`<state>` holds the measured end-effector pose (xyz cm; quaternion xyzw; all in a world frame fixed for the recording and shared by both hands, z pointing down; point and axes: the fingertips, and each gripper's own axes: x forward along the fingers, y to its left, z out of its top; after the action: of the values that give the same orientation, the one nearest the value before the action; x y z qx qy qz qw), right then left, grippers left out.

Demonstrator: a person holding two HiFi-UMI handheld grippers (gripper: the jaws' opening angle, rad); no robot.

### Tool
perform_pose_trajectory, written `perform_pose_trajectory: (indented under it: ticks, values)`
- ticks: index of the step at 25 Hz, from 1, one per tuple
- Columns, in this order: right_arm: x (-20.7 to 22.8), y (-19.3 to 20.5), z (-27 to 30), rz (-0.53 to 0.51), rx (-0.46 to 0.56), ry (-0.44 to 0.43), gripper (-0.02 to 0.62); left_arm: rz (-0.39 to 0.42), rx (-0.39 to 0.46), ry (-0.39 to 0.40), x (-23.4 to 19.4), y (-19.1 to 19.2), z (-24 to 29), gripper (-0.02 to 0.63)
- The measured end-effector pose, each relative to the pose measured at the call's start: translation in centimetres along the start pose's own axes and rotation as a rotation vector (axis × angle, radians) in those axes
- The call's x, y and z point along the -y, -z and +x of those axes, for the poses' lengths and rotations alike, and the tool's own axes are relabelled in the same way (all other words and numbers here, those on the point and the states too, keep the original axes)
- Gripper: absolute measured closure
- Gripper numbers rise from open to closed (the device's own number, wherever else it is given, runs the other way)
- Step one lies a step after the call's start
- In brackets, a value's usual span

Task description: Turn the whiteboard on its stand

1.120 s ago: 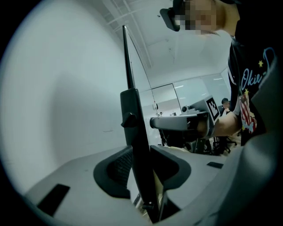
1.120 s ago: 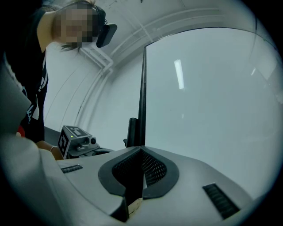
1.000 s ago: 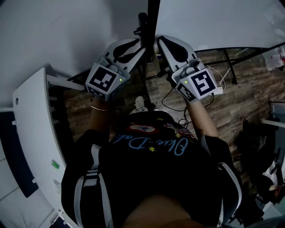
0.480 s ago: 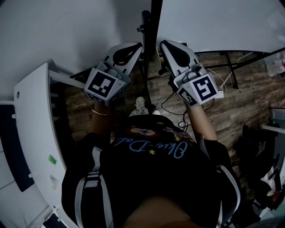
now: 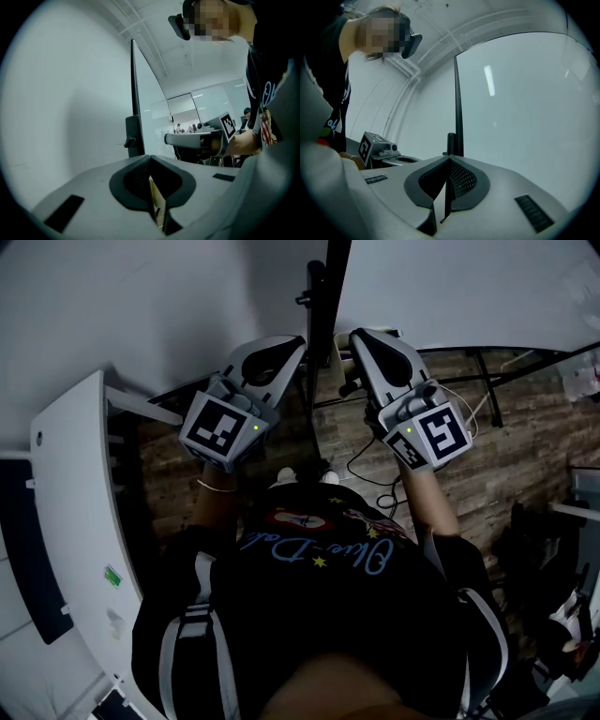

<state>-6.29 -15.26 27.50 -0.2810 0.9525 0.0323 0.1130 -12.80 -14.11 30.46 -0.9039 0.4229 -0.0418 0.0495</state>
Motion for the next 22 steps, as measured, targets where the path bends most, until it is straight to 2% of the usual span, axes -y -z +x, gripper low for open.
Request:
perform_pose_trajectory:
  ticks: [17,22]
  values:
    - [-2.2,0.6,0.9,0.006,-0.048,-0.024,0.575,-0.054,-0.007,0.035,-0.1,-0.5,-1.1,0.588]
    - [-2.8,0.8,0.7,-0.001,-0.063,-0.034,0.575,-0.031,-0.006,0.047,0.2,-0.9,-1.7,0.588]
